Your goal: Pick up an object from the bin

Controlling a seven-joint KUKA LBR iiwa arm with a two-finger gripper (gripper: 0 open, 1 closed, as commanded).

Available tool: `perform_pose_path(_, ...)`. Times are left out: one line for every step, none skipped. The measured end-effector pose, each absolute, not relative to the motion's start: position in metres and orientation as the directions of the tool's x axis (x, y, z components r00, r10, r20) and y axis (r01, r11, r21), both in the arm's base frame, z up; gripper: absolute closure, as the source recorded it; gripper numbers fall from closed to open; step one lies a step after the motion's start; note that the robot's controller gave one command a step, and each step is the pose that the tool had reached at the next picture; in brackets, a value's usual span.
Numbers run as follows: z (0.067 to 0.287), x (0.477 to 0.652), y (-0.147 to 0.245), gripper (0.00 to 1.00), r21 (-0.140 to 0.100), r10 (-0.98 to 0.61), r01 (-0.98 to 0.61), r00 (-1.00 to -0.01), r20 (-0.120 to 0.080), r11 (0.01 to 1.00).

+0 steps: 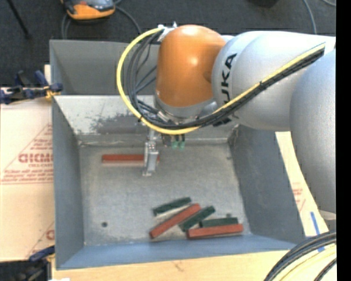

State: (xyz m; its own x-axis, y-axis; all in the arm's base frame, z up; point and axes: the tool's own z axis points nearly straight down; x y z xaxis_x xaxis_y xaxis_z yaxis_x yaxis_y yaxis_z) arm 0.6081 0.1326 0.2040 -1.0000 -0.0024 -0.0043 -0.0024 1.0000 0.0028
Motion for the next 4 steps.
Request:
perform_pose_path(0.204, 0.608, 0.132, 0.00, 0.003, -0.001, -0.001, -1.000, -0.004, 1.000)
perform_pose_path(0.202, 0.609, 0.132, 0.00, 0.003, 0.000, 0.000, -1.000, -0.007, 1.000)
perform_pose_path(0.133, 0.582, 0.111, 0.00, 0.001, -0.024, -0.024, -1.000, -0.007, 1.000)
perform_pose_path(0.078, 0.619, 0.102, 0.00, 0.000, -0.037, -0.037, -0.999, -0.010, 0.999)
